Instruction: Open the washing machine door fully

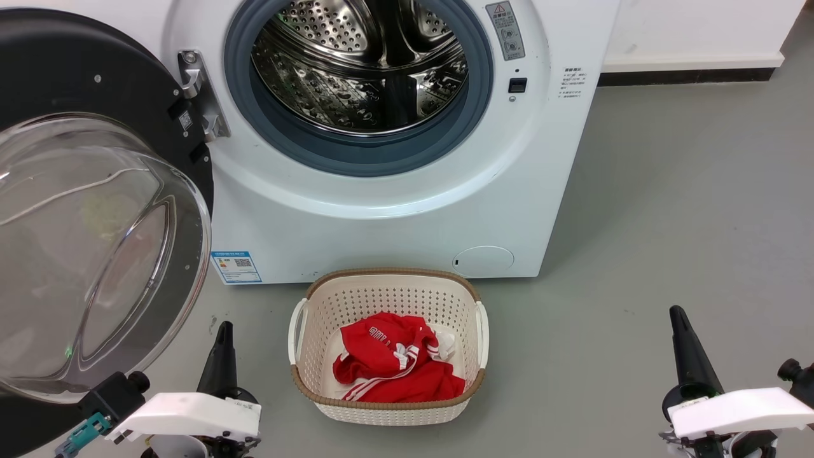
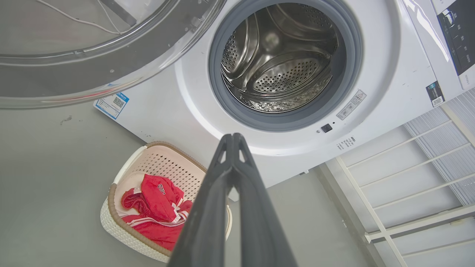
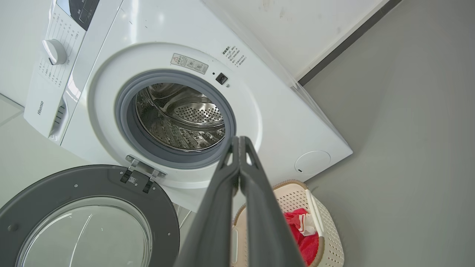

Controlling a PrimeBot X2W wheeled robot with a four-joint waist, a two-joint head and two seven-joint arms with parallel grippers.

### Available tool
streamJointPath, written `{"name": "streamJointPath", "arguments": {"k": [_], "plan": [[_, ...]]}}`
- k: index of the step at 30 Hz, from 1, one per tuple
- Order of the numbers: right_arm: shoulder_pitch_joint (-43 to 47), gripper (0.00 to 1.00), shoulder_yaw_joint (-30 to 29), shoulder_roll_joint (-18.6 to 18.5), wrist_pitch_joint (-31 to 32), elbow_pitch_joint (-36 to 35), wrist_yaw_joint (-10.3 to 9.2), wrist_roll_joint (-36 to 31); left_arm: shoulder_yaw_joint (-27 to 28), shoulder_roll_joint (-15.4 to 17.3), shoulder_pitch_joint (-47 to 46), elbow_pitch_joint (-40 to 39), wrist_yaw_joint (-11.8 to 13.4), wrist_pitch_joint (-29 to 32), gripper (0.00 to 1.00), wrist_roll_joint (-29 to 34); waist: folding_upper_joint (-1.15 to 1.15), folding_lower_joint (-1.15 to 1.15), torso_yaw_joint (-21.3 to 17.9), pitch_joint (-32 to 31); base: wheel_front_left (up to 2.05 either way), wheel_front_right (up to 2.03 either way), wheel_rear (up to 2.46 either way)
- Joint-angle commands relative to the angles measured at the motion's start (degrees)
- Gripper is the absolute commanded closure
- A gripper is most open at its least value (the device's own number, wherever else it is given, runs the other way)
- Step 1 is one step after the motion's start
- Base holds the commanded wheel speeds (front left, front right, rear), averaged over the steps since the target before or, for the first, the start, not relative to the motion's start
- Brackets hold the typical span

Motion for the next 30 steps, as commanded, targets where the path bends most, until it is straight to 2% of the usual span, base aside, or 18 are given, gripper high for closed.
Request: {"name": "streamJointPath", "arguments": {"k": [1,30], "plan": [[-1.4,1.00,-0.2,-0.5,0.4,-0.3,0.00,1.6,0.3,0.1,-1.6,-0.4,-0.4,0.4,1.00,-1.5,0.00,0.00,0.0,0.0,0.00,0.00,0.00],[-3.6,1.00,-1.3,-0.5,4.7,2.3,0.00,20.7,2.1,0.0,-3.2,1.5,-2.4,5.1,1.00,-20.8,0.00,0.00,0.3,-0.2,0.00,0.00,0.00]]}}
